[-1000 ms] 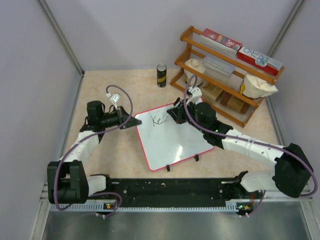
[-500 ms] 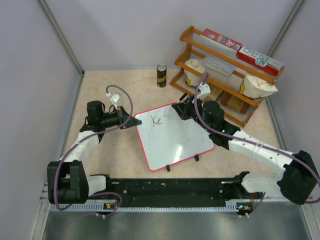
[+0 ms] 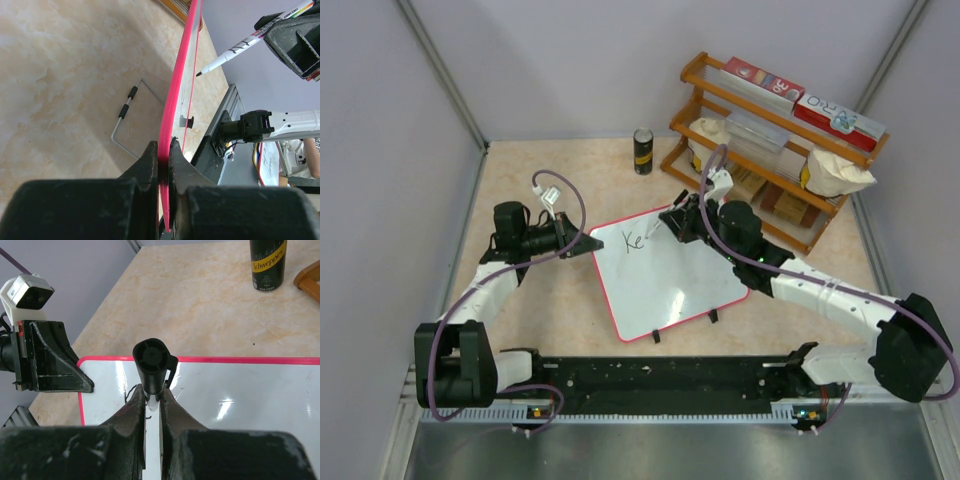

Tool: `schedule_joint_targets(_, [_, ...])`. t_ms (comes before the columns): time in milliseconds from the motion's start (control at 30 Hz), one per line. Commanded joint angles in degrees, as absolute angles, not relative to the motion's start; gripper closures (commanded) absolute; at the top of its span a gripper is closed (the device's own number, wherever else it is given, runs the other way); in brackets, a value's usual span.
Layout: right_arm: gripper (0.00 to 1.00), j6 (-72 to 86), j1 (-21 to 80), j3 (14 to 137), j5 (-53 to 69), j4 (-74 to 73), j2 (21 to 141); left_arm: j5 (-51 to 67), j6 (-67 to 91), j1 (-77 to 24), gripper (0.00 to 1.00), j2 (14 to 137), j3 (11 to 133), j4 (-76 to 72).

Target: Write a sentence on the whiteboard

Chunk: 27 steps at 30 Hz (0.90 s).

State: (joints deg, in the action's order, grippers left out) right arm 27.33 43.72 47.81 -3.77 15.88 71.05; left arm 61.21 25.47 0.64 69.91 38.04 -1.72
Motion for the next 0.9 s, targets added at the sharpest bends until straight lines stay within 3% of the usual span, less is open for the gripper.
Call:
schedule_joint_targets(0, [1.0,28.7,43.4,51.0,-1.7,18.4,72.3,54.8,19.6,0.3,1.0,70.1,37.7,-0.4])
schedule_joint_targets(867, [1.0,28.7,43.2,50.7,-7.3,15.0,72.8,54.8,19.6,0.2,1.0,70.1,37.6,-0.4])
